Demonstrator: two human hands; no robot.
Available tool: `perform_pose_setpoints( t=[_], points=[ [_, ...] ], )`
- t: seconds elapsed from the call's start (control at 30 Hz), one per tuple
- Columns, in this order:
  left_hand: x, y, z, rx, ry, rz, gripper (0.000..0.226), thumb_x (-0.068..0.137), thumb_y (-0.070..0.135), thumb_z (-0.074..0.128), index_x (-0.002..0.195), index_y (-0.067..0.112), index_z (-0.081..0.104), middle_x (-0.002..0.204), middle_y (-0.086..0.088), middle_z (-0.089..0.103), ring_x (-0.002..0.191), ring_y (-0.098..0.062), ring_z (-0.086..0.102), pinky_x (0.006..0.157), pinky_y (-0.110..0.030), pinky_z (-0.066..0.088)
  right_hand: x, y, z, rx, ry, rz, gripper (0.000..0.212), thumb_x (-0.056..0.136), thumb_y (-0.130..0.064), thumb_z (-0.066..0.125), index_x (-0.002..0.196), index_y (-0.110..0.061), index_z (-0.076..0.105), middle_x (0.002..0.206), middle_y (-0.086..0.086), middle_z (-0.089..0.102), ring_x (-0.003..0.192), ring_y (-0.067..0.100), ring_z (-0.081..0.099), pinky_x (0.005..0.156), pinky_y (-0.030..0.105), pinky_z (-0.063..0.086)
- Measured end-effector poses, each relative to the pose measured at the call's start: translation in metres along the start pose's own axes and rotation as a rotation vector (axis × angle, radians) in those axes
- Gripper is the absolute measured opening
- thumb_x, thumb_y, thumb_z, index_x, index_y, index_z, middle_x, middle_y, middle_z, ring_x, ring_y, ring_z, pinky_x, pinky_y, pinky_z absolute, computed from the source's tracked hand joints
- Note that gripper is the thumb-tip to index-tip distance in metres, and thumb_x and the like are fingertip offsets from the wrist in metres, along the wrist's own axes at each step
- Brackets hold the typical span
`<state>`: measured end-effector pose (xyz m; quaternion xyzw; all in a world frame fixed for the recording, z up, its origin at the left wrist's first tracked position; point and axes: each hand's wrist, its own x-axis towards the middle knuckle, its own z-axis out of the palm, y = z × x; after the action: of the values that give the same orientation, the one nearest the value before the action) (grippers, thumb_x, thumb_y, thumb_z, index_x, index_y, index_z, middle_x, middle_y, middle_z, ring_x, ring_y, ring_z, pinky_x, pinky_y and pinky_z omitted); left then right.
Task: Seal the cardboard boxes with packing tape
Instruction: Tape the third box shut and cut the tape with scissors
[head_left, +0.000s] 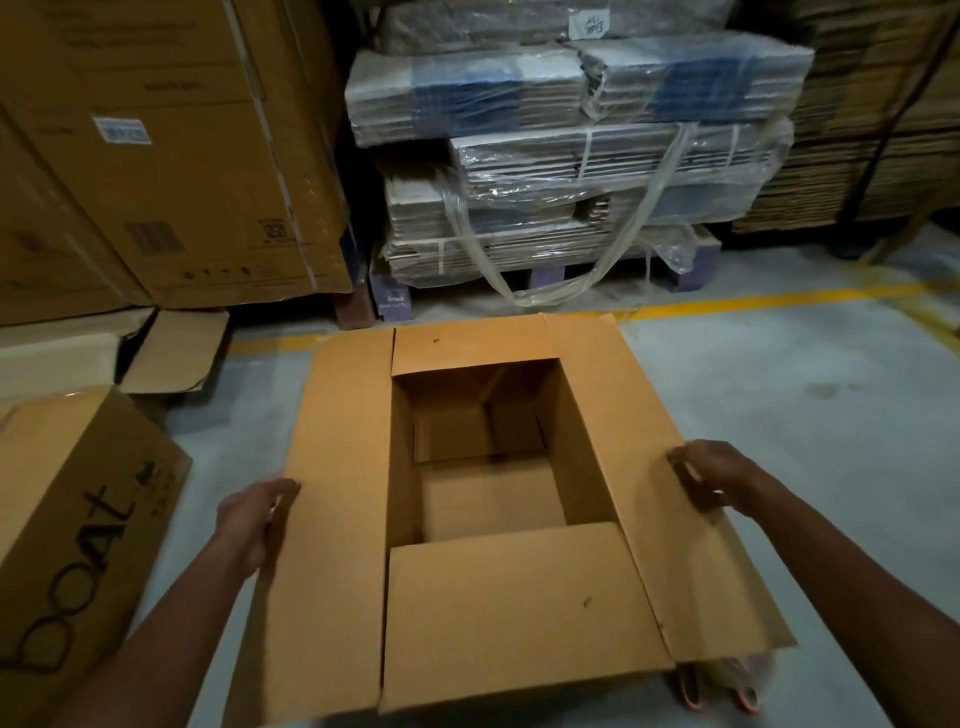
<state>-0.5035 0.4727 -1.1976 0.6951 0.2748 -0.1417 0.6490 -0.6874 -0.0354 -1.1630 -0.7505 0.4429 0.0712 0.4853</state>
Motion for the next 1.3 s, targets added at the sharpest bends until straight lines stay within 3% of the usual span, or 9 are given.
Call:
perform_pose_setpoints(
  t=[0.13, 0.33, 0.43, 0.5, 0.73, 0.87, 0.97, 1.1, 1.3],
  points=[
    [-0.032, 0.037, -0.014, 0.060, -0.399, -0.043, 0.044, 0.091, 0.030, 0.068, 0.123, 0.000, 0.065, 0.096, -0.017, 0.069, 0.075, -0.031, 0.067, 0.070, -0.039, 0.058, -0.028, -0.023, -0.038, 0.036, 0.000, -0.077, 0.015, 0.093, -0.012, 0.058, 0.100, -0.007, 0.070, 0.097, 0.014, 0.063, 0.082, 0.030, 0.058, 0.073, 0.037, 0.045],
    [-0.103, 0.049, 0.033, 0.173, -0.657, 0.245, 0.063, 0.090, 0.067, 0.058, 0.140, 0.029, 0.060, 0.135, -0.011, 0.065, 0.125, -0.036, 0.061, 0.108, -0.059, 0.046, -0.073, -0.063, -0.024, 0.006, -0.187, -0.315, 0.033, 0.105, -0.024, 0.047, 0.132, -0.037, 0.061, 0.121, -0.001, 0.066, 0.108, 0.025, 0.064, 0.079, 0.039, 0.054],
    [-0.123, 0.025, 0.074, 0.248, -0.589, 0.296, 0.084, 0.080, 0.086, 0.048, 0.153, 0.045, 0.041, 0.160, -0.002, 0.041, 0.148, -0.033, 0.035, 0.120, -0.059, 0.028, -0.082, -0.065, 0.021, 0.008, -0.186, -0.410, 0.040, 0.105, -0.038, 0.047, 0.145, -0.044, 0.049, 0.135, -0.006, 0.060, 0.113, 0.019, 0.062, 0.083, 0.038, 0.053],
    [-0.133, 0.010, 0.098, 0.424, -0.469, 0.389, 0.096, 0.073, 0.095, 0.037, 0.158, 0.053, 0.019, 0.170, 0.001, 0.018, 0.156, -0.034, 0.014, 0.124, -0.061, 0.012, -0.086, -0.064, 0.051, 0.020, -0.154, -0.433, 0.055, 0.096, -0.060, 0.047, 0.150, -0.046, 0.043, 0.152, -0.006, 0.050, 0.132, 0.024, 0.054, 0.106, 0.047, 0.047],
    [-0.135, -0.056, 0.131, 1.148, -0.409, 0.680, 0.056, 0.105, 0.063, 0.019, 0.158, 0.055, 0.002, 0.172, 0.006, -0.014, 0.157, -0.028, -0.014, 0.122, -0.053, -0.003, -0.106, -0.051, 0.145, -0.442, 0.030, -0.440, 0.058, 0.104, -0.061, 0.015, 0.159, -0.042, 0.018, 0.168, 0.009, 0.018, 0.150, 0.037, 0.017, 0.120, 0.056, 0.017],
    [-0.122, -0.071, 0.123, 1.336, -0.343, 0.783, 0.062, 0.101, 0.069, 0.029, 0.159, 0.050, 0.016, 0.172, 0.005, -0.007, 0.157, -0.031, -0.009, 0.120, -0.056, 0.003, -0.104, 0.010, 0.185, -0.758, 0.069, -0.622, 0.059, 0.105, -0.060, 0.017, 0.160, -0.047, 0.003, 0.168, 0.004, -0.014, 0.157, 0.033, -0.004, 0.123, 0.061, -0.001],
    [-0.123, -0.073, 0.118, 1.295, -0.206, 0.669, 0.077, 0.086, 0.088, 0.034, 0.155, 0.056, 0.021, 0.171, 0.007, -0.012, 0.155, -0.040, -0.010, 0.117, -0.069, 0.008, -0.105, 0.025, 0.197, -0.789, 0.156, -0.657, 0.060, 0.102, -0.065, 0.014, 0.160, -0.046, 0.014, 0.169, 0.007, 0.001, 0.156, 0.037, 0.007, 0.120, 0.069, 0.002],
    [-0.132, -0.081, 0.113, 1.143, -0.113, 0.586, 0.087, 0.081, 0.089, 0.043, 0.157, 0.052, 0.022, 0.170, 0.008, -0.018, 0.150, -0.048, 0.020, 0.110, -0.060, 0.038, -0.121, 0.029, 0.209, -0.752, 0.141, -0.638, 0.070, 0.094, -0.078, -0.003, 0.158, -0.049, -0.005, 0.164, 0.002, -0.026, 0.153, 0.033, -0.025, 0.117, 0.062, -0.021],
    [-0.153, -0.093, 0.129, 1.145, -0.048, 0.563, 0.069, 0.096, 0.074, 0.037, 0.158, 0.050, 0.020, 0.170, 0.008, -0.017, 0.149, -0.049, 0.019, 0.111, -0.062, 0.034, -0.107, 0.038, 0.194, -0.859, 0.116, -0.778, 0.078, 0.092, -0.074, -0.010, 0.162, -0.039, 0.000, 0.169, 0.000, -0.013, 0.156, 0.033, -0.015, 0.119, 0.064, -0.013]
  ],
)
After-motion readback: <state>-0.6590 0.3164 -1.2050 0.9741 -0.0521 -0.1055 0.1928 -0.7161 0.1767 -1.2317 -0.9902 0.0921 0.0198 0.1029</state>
